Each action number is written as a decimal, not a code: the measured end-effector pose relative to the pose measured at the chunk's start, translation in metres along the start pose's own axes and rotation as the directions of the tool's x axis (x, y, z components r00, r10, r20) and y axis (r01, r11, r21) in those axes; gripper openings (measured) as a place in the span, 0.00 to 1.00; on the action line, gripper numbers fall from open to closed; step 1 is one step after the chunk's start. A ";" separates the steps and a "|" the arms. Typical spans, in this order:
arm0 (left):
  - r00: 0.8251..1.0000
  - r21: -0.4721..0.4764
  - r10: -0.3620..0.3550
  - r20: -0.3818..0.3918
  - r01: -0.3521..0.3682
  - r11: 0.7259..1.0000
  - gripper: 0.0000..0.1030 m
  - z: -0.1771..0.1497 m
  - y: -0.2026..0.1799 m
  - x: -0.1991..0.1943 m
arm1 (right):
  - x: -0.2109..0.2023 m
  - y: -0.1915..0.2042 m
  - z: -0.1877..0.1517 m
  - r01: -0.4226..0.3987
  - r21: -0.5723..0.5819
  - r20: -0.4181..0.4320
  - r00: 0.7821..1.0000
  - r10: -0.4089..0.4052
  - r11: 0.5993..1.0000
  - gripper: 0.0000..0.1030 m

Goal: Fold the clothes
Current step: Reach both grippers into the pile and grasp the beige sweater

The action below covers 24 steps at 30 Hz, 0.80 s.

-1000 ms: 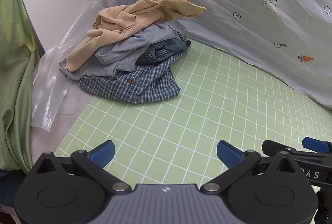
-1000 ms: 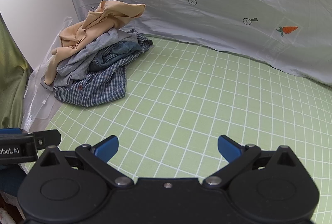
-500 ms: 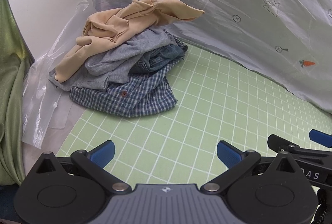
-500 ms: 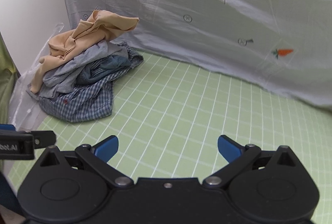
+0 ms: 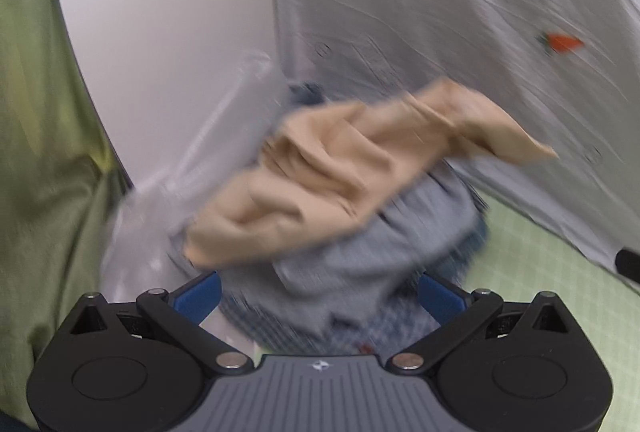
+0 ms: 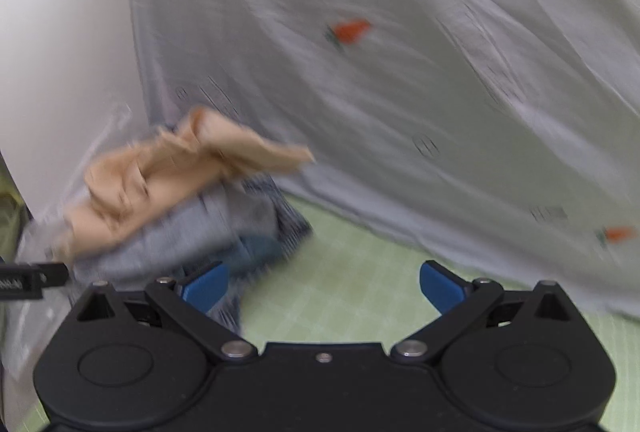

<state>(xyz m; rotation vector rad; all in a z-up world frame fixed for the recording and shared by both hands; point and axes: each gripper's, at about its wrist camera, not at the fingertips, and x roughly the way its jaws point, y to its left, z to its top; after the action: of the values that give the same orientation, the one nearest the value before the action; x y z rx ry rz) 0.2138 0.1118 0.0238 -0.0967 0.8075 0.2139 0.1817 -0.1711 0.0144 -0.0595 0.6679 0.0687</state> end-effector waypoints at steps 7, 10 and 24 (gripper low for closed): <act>0.998 -0.080 0.058 0.026 -0.056 0.995 0.99 0.066 0.030 0.074 | 0.097 0.067 0.102 -0.100 -0.119 0.080 0.991 0.110 0.988 1.00; 0.999 -0.105 0.040 -0.012 -0.041 0.994 0.95 0.075 0.035 0.106 | 0.148 0.097 0.127 -0.152 -0.146 0.032 0.987 0.158 0.978 1.00; 0.980 -0.187 -0.200 0.017 0.199 0.962 0.15 0.056 0.035 0.126 | 0.206 0.140 0.085 -0.233 -0.297 -0.098 0.972 0.213 0.926 0.42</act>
<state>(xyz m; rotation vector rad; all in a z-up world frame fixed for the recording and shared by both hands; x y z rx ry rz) 0.3295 0.1749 -0.0295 -0.3548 0.7723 0.0985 0.3837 -0.0159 -0.0510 -0.2868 0.7213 0.3931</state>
